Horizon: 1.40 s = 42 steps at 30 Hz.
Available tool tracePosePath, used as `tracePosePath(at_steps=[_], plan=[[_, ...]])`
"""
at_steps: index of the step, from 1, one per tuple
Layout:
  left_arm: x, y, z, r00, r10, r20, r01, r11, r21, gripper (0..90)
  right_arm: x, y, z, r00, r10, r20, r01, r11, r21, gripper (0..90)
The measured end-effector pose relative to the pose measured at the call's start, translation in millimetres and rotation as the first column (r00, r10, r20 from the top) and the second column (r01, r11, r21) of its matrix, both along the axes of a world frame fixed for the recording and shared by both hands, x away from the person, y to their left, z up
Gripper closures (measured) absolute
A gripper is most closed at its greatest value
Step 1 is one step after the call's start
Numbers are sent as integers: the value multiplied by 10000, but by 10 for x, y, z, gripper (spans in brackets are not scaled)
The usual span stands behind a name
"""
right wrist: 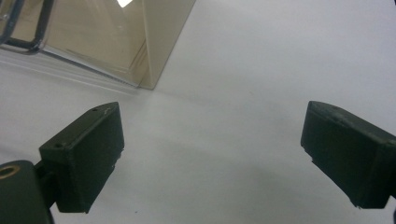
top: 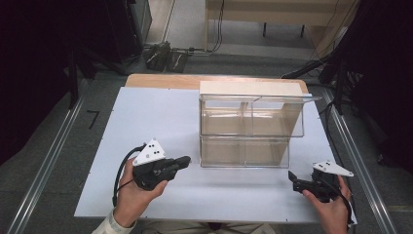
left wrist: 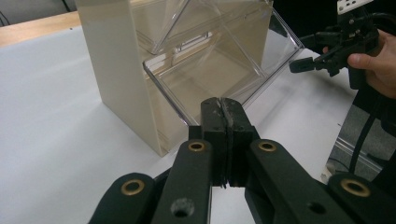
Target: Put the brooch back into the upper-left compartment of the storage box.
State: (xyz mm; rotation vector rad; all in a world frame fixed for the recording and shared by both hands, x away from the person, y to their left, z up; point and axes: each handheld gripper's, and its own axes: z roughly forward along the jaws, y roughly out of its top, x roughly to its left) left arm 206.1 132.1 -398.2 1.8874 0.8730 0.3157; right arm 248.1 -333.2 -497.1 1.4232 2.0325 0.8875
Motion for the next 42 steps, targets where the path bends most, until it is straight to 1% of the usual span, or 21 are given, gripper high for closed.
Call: tracePosePath(at_steps=[6, 12, 21, 24, 28, 32, 36, 38, 42], plan=[[31, -34, 34, 10000, -58, 61, 58, 10000, -12, 900, -1, 4, 1, 10000, 20, -1, -20, 10000, -1, 45], [53, -52, 86, 9998, -80, 161, 82, 9999, -125, 900, 2, 7, -1, 10000, 31, -5, -31, 10000, -11, 45], [91, -88, 205, 9992, -144, 375, 145, 9999, -30, 900, 5, 9, -2, 10000, 27, -18, -27, 10000, 1, 46], [103, -99, 224, 9991, -107, 401, 112, 9999, -109, 900, 4, 7, 0, 10000, 33, -13, -33, 10000, 0, 45], [123, -116, 244, 9989, -185, 426, 193, 9996, -201, 900, 7, 7, -3, 10000, 35, -26, -35, 10000, 8, 45], [146, -135, 264, 9984, -185, 527, 199, 9995, -262, 900, 6, 10, -2, 10000, 33, -22, -33, 10000, 18, 45], [176, -145, 275, 9979, -182, 614, 207, 9990, -392, 900, 7, 6, -3, 10000, 50, -14, -50, 10000, 2, 46], [188, -155, 278, 9978, -174, 643, 208, 9984, -524, 900, 8, 6, -3, 10000, 45, -22, -45, 10000, 9, 45], [201, -169, 287, 9970, -222, 738, 268, 9977, -620, 900, 8, 3, -1, 10000, 50, -21, -50, 10000, 6, 46]])
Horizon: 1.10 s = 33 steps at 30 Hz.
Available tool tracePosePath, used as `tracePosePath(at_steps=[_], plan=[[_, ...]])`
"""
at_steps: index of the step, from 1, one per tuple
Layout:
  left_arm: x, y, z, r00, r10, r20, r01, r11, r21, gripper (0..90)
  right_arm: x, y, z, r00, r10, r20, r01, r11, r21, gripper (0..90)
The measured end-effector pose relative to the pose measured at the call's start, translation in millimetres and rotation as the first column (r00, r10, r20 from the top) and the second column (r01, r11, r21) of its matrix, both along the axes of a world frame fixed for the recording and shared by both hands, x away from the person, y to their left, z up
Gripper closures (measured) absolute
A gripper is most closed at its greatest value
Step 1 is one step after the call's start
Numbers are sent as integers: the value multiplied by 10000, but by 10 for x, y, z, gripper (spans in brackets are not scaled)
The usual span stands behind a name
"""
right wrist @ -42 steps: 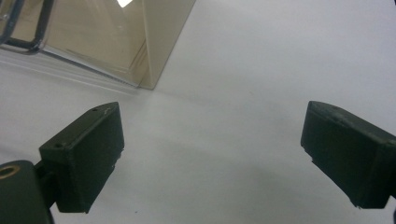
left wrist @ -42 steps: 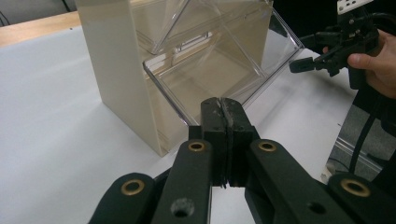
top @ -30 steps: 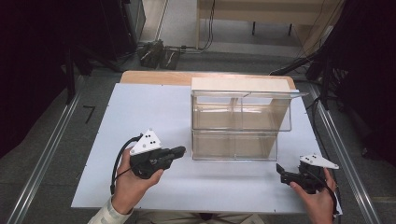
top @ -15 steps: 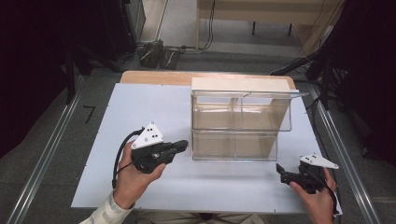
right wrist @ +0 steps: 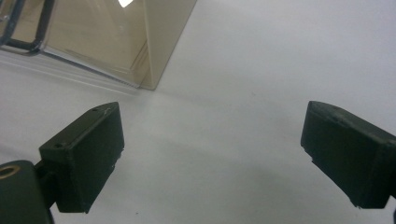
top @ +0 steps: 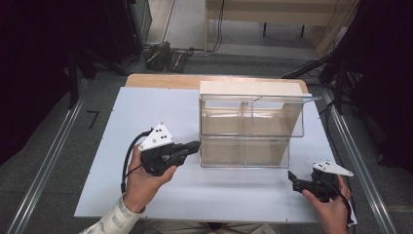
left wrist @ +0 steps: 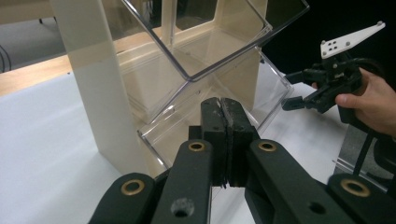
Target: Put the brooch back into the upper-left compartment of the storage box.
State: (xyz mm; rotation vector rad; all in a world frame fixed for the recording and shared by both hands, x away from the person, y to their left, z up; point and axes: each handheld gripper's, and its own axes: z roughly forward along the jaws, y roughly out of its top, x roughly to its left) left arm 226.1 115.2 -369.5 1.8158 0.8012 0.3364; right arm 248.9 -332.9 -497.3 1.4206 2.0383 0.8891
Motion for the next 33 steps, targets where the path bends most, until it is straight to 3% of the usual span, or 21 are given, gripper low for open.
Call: tracePosePath(at_steps=[33], plan=[[134, -73, 124, 9983, 278, 519, -243, 9975, -671, 900, 4, 9, -6, 10000, 40, -14, -40, 10000, -7, 45]])
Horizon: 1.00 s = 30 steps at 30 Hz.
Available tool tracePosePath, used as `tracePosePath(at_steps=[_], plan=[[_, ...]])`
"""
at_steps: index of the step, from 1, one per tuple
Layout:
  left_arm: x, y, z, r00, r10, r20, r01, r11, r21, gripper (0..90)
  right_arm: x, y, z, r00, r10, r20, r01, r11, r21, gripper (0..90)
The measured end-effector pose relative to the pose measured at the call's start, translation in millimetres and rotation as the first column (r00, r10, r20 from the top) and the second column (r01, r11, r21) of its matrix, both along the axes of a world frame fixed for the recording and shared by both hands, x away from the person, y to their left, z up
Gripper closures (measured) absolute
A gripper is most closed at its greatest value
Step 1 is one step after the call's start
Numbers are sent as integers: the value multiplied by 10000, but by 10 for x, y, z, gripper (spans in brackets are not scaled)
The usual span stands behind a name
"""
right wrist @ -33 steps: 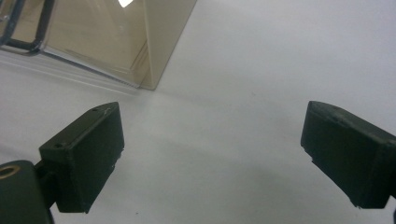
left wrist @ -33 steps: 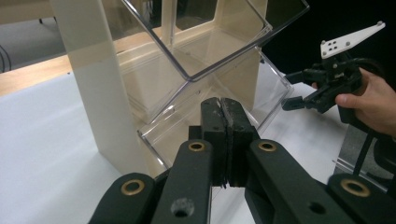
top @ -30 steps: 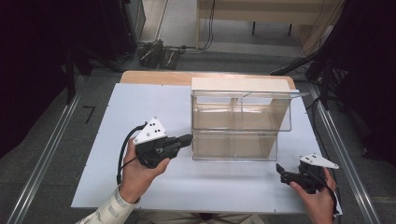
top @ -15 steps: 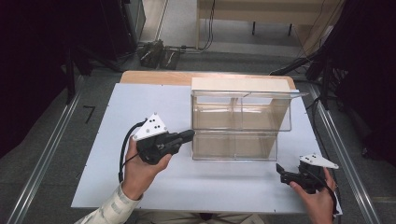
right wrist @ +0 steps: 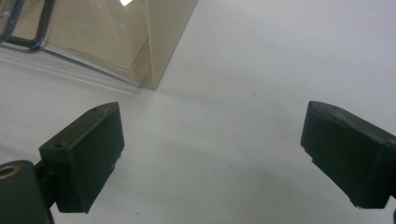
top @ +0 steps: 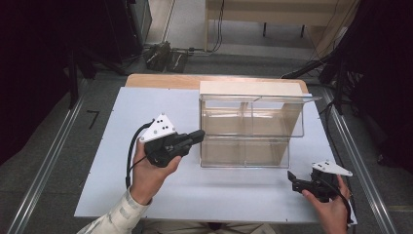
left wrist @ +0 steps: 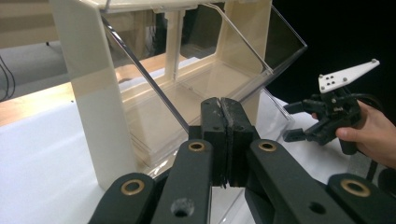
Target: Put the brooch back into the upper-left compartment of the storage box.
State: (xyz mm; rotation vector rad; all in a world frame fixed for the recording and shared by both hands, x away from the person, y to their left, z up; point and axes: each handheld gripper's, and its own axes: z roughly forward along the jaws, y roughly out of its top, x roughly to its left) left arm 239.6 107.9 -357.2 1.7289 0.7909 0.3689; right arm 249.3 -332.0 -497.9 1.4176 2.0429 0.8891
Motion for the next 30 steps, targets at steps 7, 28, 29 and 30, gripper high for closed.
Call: tracePosePath(at_steps=[7, 28, 29, 30], plan=[[50, -44, 13, 9998, 158, 139, -159, 9999, 63, 900, 1, -1, 0, 10000, 19, 8, -19, 10000, -7, 45], [116, -151, 44, 9989, 276, 387, -284, 9994, 184, 825, 2, -1, -1, 10000, 26, 1, -26, 10000, -16, 46], [112, -155, 47, 9988, 269, 401, -276, 9995, 163, 814, 3, -1, -1, 10000, 31, 2, -31, 10000, -20, 45], [109, -157, 50, 9989, 217, 410, -223, 9997, 140, 803, 2, 1, -1, 10000, 13, -27, -13, 10000, -6, 45]])
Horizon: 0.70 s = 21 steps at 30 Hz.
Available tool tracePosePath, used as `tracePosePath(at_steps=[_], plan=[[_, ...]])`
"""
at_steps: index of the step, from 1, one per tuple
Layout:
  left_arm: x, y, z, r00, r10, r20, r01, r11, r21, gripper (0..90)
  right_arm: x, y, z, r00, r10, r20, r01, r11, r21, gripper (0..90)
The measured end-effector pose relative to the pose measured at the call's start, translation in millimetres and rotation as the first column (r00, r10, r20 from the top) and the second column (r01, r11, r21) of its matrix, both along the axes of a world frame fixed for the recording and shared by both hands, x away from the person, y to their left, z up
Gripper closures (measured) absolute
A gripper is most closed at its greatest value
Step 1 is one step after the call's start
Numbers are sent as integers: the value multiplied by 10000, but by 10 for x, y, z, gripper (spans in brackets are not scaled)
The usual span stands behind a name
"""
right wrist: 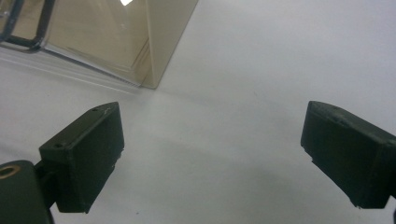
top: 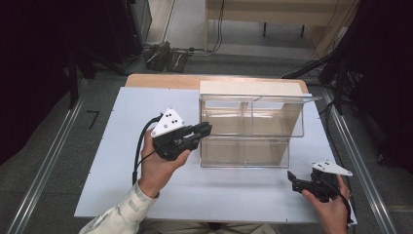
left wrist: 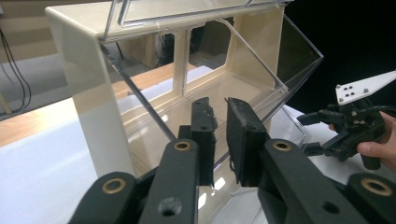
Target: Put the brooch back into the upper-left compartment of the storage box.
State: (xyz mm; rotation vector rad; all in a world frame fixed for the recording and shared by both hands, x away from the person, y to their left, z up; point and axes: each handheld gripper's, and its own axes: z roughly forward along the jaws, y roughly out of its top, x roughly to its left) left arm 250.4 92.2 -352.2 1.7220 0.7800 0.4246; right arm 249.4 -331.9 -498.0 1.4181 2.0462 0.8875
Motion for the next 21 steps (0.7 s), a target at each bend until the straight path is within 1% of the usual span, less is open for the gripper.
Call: tracePosePath(at_steps=[3, 9, 10, 13, 15, 18, 21], plan=[[-10, -2, 6, 10000, -52, 35, 52, 10000, -18, 783, 0, 0, 0, 10000, 0, 9, 0, 10000, 1, 45], [-44, 38, 13, 10000, -34, 6, 34, 9999, -98, 713, -3, -1, 2, 10000, -19, 2, 19, 10000, 32, 45], [-52, 43, 14, 10000, 4, 11, -4, 9998, -174, 705, -3, -1, 2, 10000, -16, 0, 16, 10000, 37, 45], [-65, 74, 17, 9999, 99, 50, -98, 9998, -143, 666, 0, 0, 1, 10000, -3, 7, 3, 10000, 20, 46], [-74, 90, 9, 9996, 274, 99, -273, 9995, -127, 602, -1, 4, 2, 10000, -20, 8, 20, 10000, 40, 45], [-87, 131, -8, 9994, 344, 101, -342, 9992, -185, 585, 0, 2, 1, 10000, -17, 3, 17, 10000, 11, 45], [-102, 161, -31, 9988, 476, 66, -475, 9987, -172, 537, 0, 0, 0, 10000, -2, 28, 2, 10000, -11, 46]])
